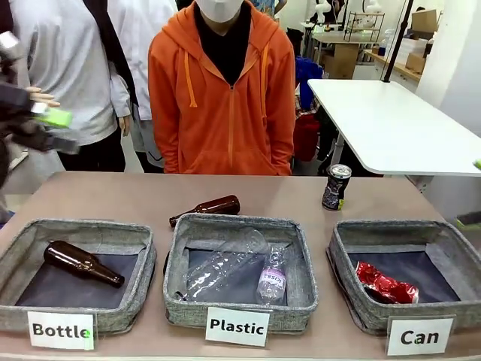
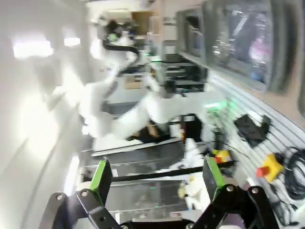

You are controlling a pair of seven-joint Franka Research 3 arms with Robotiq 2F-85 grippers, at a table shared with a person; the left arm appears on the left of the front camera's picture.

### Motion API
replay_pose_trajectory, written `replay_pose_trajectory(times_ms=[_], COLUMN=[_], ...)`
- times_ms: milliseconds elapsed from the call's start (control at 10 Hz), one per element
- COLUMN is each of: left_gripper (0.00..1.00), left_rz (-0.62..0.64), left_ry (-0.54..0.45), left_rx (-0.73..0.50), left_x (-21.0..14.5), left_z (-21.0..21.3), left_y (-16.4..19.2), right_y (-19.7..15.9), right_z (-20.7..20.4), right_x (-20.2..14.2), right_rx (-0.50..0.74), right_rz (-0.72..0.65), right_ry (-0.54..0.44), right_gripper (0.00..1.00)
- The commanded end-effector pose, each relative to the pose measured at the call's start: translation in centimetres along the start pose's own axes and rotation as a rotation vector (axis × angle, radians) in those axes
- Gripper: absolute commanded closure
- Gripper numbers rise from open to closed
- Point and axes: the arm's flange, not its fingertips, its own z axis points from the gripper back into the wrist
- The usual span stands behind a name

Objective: Sort the can waste into the basket.
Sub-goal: Pick up the can waste from the table and place it in the right Fabric basket.

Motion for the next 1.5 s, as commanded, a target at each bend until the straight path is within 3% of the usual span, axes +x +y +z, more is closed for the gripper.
replay_pose_trajectory(times_ms=[0,100,200,300,400,1400], left_gripper=[0.00,0.00,0.00,0.00,0.00,0.00], left_rz=[0.080,0.097,0.070,0.013,0.130,0.130], left_ry=[-0.237,-0.291,-0.328,-0.420,-0.273,-0.273], left_rx=[0.033,0.059,0.125,0.224,0.084,0.084], left_x=[-5.0,-7.1,-9.0,-11.5,-8.2,-8.2], left_z=[4.4,5.5,6.4,7.4,7.9,7.9], left_y=[1.3,2.0,2.4,2.4,3.1,3.1], right_y=[0.1,-0.8,-1.5,-1.6,-2.2,-2.2], right_z=[1.5,2.4,3.6,5.5,2.3,2.3], right_x=[2.3,2.6,2.8,2.2,2.9,2.9], right_rx=[0.137,0.132,0.013,-0.223,0.104,0.104], right_rz=[-0.101,-0.124,-0.143,-0.114,-0.098,-0.098], right_ry=[-0.013,-0.025,-0.096,-0.302,-0.038,-0.038], right_gripper=[0.00,0.00,0.00,0.00,0.00,0.00])
